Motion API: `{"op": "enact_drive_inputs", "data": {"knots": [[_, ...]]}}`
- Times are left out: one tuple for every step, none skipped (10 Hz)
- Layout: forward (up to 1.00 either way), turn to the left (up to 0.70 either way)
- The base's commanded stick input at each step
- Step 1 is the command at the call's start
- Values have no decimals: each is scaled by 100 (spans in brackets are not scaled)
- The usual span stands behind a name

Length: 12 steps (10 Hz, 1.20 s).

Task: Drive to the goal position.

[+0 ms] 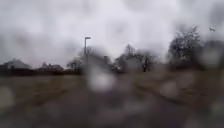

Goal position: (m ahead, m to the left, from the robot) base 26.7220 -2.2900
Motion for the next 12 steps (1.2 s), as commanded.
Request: {"op": "enact_drive_inputs", "data": {"knots": [[100, 0], [100, 0], [100, 0], [100, 0], [100, 0], [100, 0], [100, 0], [100, 0], [100, 6], [100, 22], [100, 30], [100, 38]]}}
